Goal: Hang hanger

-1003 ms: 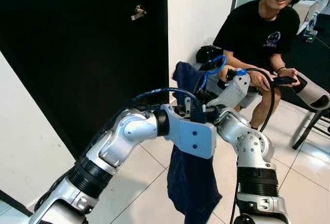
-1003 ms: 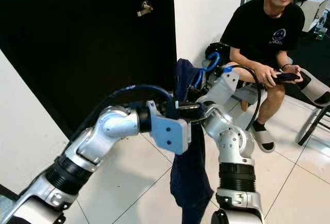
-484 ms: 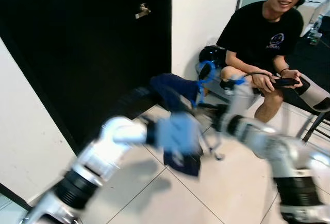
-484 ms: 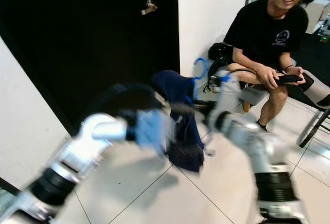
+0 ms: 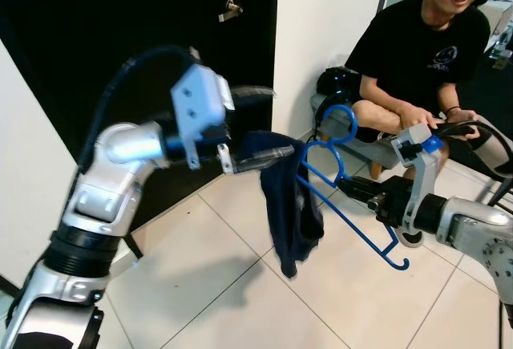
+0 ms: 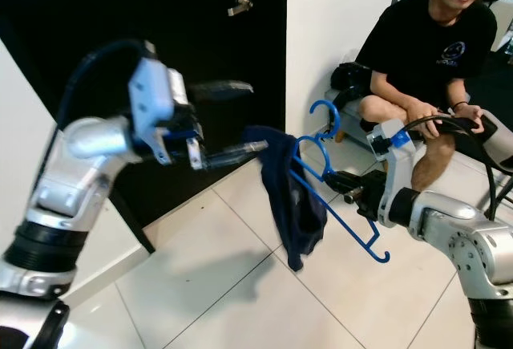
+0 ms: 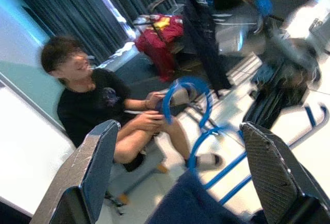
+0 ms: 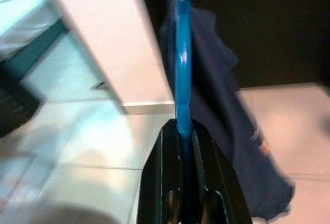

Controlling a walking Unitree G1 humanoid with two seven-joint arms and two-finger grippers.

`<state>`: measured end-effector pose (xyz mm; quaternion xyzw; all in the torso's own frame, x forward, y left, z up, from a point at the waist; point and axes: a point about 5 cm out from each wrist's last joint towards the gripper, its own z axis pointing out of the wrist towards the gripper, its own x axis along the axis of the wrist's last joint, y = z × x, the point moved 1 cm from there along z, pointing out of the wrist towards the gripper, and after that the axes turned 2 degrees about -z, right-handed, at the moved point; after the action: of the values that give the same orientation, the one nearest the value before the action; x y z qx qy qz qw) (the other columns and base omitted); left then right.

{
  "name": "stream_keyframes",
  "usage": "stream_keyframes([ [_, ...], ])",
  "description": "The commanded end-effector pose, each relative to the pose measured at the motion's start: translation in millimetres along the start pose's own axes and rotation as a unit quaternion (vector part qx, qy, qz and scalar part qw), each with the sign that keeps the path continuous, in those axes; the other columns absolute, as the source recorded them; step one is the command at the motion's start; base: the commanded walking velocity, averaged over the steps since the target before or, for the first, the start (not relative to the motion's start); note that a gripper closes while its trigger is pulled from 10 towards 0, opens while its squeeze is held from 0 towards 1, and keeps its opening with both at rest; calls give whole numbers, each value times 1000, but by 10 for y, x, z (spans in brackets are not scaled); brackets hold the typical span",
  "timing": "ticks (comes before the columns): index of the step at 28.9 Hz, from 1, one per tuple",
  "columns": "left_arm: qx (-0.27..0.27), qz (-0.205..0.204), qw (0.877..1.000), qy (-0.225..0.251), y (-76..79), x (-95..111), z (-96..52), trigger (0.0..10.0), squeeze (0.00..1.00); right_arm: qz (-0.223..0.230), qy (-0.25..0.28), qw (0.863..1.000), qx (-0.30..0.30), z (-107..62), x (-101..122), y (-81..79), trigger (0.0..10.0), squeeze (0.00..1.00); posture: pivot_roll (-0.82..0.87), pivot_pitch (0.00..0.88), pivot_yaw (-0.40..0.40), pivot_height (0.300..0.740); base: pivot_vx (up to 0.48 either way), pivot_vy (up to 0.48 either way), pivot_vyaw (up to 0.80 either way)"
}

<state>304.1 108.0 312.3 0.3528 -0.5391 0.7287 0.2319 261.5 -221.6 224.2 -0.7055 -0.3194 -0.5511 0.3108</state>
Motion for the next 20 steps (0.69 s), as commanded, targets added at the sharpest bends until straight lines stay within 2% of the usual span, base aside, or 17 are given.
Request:
stream_keyframes([
  [1,-30,-8,999,-10,-28,3,-47,10000,0,-59,68,991,101,-139,320,-216,10000,0,-10,26,40,740,0,0,0],
  [2,-30,-8,999,-10,-28,3,-47,10000,0,-59,68,991,101,-139,320,-216,10000,0,-10,26,40,740,0,0,0],
  [4,-60,-8,998,-26,-137,37,-126,10000,0,-84,100,977,169,-274,463,-352,10000,0,-2,23,45,740,0,0,0],
  [5,-84,-12,996,-41,-194,68,-181,10000,0,-91,104,972,191,-281,478,-407,10000,0,8,21,49,740,0,0,0],
  [6,-84,-12,996,-41,-194,68,-181,10000,0,-91,104,972,191,-281,478,-407,10000,0,8,21,49,740,0,0,0],
  [7,-112,-16,992,-53,-221,104,-234,10000,0,-99,105,967,209,-279,485,-454,10000,0,10,23,51,740,0,0,0],
  [8,-112,-16,992,-53,-221,104,-234,10000,0,-99,105,967,209,-279,485,-454,10000,0,10,23,51,740,0,0,0],
  [9,-141,-18,987,-72,-233,121,-279,10000,0,-108,106,963,224,-267,503,-495,10000,0,13,22,53,740,0,0,0],
  [11,-141,-18,987,-72,-233,121,-279,10000,0,-108,106,963,224,-267,503,-495,10000,0,13,22,53,740,0,0,0],
  [12,-162,-17,982,-92,-238,121,-307,10000,0,-116,104,959,234,-249,522,-527,10000,0,17,24,55,740,0,0,0],
  [13,-162,-17,982,-92,-238,121,-307,10000,0,-116,104,959,234,-249,522,-527,10000,0,17,24,55,740,0,0,0],
  [15,-199,-19,972,-125,-231,102,-335,10000,0,-137,97,953,253,-245,538,-562,10000,0,19,23,56,740,0,0,0],
  [18,-199,-19,972,-125,-231,102,-335,10000,0,-137,97,953,253,-245,538,-562,10000,0,19,23,56,740,0,0,0],
  [19,-225,-27,964,-137,-194,85,-360,6196,0,-143,94,952,255,-248,540,-558,10000,0,17,17,62,740,0,0,0],
  [20,-264,-45,951,-154,-115,54,-400,0,0,-149,91,951,255,-249,544,-552,10000,0,15,15,65,740,0,0,0],
])
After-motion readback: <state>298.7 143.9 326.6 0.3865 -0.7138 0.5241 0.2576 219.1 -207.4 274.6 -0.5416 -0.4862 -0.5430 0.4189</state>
